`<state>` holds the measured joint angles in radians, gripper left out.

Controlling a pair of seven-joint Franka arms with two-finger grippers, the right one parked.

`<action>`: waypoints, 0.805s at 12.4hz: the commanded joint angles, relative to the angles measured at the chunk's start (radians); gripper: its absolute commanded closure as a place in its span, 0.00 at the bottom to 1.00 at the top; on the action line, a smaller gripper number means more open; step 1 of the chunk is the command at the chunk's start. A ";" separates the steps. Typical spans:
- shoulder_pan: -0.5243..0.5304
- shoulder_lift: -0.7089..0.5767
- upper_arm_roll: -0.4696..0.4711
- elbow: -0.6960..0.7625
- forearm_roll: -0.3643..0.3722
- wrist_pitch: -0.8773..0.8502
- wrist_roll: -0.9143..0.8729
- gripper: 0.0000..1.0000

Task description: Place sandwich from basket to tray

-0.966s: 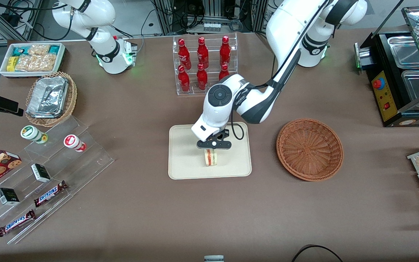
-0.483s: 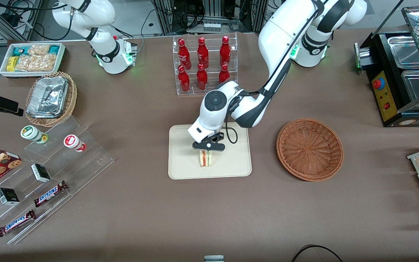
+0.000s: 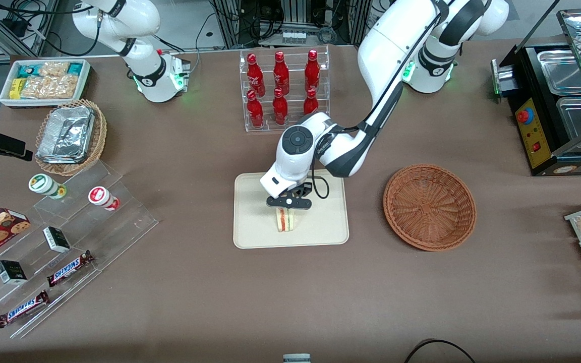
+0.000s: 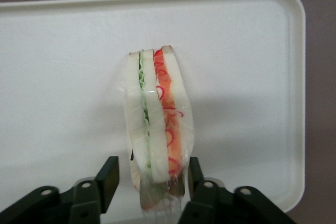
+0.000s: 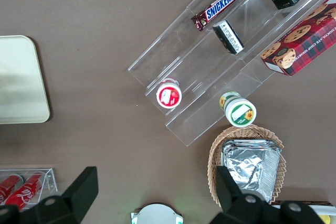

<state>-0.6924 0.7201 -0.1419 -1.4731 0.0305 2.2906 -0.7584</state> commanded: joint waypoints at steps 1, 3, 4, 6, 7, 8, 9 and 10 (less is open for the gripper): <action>-0.007 -0.144 0.019 -0.004 -0.004 -0.156 -0.010 0.00; 0.031 -0.243 0.030 -0.004 -0.009 -0.267 -0.027 0.00; 0.063 -0.284 0.030 -0.007 -0.009 -0.311 -0.041 0.00; 0.143 -0.371 0.030 -0.009 -0.009 -0.434 -0.035 0.00; 0.192 -0.420 0.030 -0.012 -0.006 -0.483 -0.021 0.00; 0.242 -0.464 0.030 -0.019 -0.006 -0.528 0.003 0.00; 0.284 -0.502 0.030 -0.024 -0.011 -0.566 0.080 0.00; 0.319 -0.530 0.030 -0.026 -0.012 -0.617 0.152 0.00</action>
<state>-0.4282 0.2682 -0.1023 -1.4507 0.0297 1.7302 -0.6963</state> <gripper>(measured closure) 0.000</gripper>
